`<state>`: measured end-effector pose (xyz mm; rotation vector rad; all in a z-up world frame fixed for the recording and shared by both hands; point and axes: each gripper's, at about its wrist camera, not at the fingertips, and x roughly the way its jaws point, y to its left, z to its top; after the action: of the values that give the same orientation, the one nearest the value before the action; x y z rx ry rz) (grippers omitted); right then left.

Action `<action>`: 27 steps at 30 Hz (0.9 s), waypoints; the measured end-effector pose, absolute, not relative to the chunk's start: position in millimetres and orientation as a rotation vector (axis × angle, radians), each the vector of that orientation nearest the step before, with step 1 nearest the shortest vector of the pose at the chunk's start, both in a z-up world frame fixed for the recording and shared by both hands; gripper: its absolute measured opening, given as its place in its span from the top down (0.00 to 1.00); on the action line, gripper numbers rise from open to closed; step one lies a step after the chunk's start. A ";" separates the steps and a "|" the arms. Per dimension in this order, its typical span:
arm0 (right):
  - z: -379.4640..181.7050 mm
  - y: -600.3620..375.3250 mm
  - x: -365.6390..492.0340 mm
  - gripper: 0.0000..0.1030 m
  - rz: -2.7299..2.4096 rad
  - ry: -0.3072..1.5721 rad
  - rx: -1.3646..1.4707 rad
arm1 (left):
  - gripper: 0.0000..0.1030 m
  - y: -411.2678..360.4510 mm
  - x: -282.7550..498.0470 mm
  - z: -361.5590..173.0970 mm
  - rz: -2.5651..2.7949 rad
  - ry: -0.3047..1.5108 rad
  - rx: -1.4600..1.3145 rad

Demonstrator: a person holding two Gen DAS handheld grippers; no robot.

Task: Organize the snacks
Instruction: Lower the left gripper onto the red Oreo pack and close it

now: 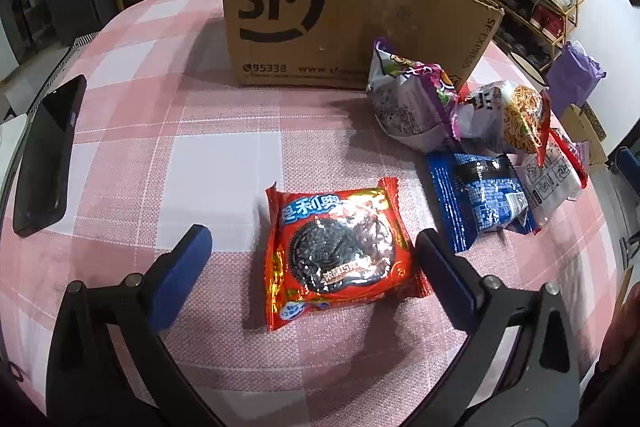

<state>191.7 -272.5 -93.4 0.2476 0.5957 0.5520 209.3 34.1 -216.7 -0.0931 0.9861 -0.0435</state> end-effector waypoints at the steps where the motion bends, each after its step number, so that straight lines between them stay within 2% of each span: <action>1: -94.0 -272.8 192.0 0.00 0.550 0.596 0.248 | 0.03 33.8 211.8 -217.7 -0.043 0.985 -0.090; 4: -96.8 -273.7 193.3 0.00 0.550 0.601 0.257 | 0.11 31.2 215.0 -218.6 -0.037 0.978 -0.080; 7: -98.1 -273.6 192.9 0.00 0.551 0.604 0.260 | 0.24 26.0 216.8 -218.1 -0.021 0.981 -0.053; 8: -98.4 -273.8 193.1 0.00 0.551 0.605 0.261 | 0.34 25.6 218.2 -217.9 -0.024 0.981 -0.048; 10: -98.4 -274.0 193.0 0.00 0.549 0.602 0.260 | 0.39 24.1 223.6 -215.8 -0.033 0.985 -0.048; 12: -98.9 -274.5 191.9 0.00 0.546 0.598 0.261 | 0.49 27.2 225.3 -214.2 -0.040 0.982 -0.051; 15: -97.9 -274.0 189.3 0.00 0.543 0.593 0.259 | 0.53 33.2 225.9 -211.6 -0.058 0.979 -0.075; 27: -96.0 -274.4 187.5 0.00 0.540 0.591 0.261 | 0.54 46.4 207.2 -208.6 -0.085 0.979 -0.094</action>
<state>187.5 -274.4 -96.0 0.2608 0.5912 0.5404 207.2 46.4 -208.6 -0.0939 0.9792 -0.0853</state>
